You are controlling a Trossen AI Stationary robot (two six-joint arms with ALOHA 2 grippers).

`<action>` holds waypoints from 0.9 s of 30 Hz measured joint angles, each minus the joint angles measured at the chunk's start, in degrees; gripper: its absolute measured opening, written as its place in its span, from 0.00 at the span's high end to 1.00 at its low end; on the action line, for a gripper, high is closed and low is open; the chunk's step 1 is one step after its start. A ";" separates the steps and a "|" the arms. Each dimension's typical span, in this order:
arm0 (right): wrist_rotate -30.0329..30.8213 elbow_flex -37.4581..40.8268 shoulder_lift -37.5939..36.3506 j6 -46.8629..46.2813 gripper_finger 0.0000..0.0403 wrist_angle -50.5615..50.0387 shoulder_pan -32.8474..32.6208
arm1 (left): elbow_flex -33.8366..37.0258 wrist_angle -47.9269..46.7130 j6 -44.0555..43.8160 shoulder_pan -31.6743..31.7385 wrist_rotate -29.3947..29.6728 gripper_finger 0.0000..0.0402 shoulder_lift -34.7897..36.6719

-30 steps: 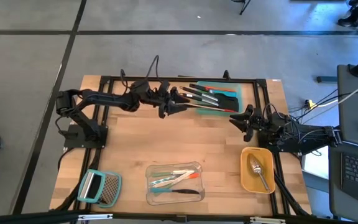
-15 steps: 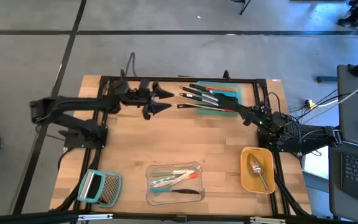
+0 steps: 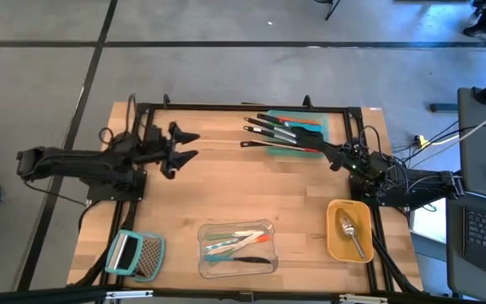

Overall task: Pick & Place Kitchen Items
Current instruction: Return to Home Position

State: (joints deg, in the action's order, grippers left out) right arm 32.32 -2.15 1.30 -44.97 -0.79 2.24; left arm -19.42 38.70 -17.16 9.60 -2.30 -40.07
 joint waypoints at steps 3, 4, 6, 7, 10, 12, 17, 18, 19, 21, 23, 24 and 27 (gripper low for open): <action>0.00 0.00 0.00 0.00 0.68 -0.01 0.00 | 3.08 -0.07 1.35 -2.03 3.73 0.30 4.36; 0.00 0.00 0.00 0.00 0.68 -0.01 0.00 | 3.85 -0.13 1.66 -2.73 4.94 0.30 5.58; 0.00 0.00 0.00 0.00 0.68 -0.01 0.00 | 5.10 0.01 2.77 -4.14 6.88 0.30 7.72; 0.00 0.00 0.00 0.00 0.68 -0.01 0.00 | 5.71 -0.11 3.64 -4.88 7.63 0.30 8.77; 0.00 0.00 0.00 0.00 0.68 -0.01 0.00 | 6.95 -0.18 7.41 -6.78 8.73 0.30 11.95; 0.00 0.00 0.00 0.00 0.68 -0.01 -0.01 | 6.98 -0.65 9.97 -7.91 8.61 0.30 14.17; 0.00 0.00 0.00 0.00 0.68 -0.01 -0.02 | 6.98 -4.98 13.95 -10.56 7.27 0.30 18.96; 0.00 0.00 0.00 0.00 0.68 -0.01 -0.01 | 6.98 -7.20 14.39 -11.00 7.27 0.30 19.88; 0.00 0.00 0.00 0.00 0.68 0.01 -0.01 | 6.98 -9.46 14.50 -11.38 7.30 0.30 20.81; 0.00 0.00 0.00 0.00 0.68 0.01 0.00 | 6.98 -14.91 14.69 -12.10 7.67 0.30 22.63; 0.00 0.00 0.00 0.00 0.68 0.01 -0.02 | 6.98 -19.16 14.93 -12.74 8.16 0.30 24.05; 0.00 0.00 0.00 0.00 0.68 0.01 0.00 | 6.98 -20.48 14.96 -13.06 8.39 0.30 24.71; 0.00 0.00 0.00 0.00 0.68 0.01 -0.02 | 6.98 -21.26 16.34 -14.19 8.47 0.30 26.61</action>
State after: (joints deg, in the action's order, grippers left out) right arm 32.32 -2.15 1.30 -44.97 -0.78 2.22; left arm -12.45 17.44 -0.82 -4.59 6.16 -13.46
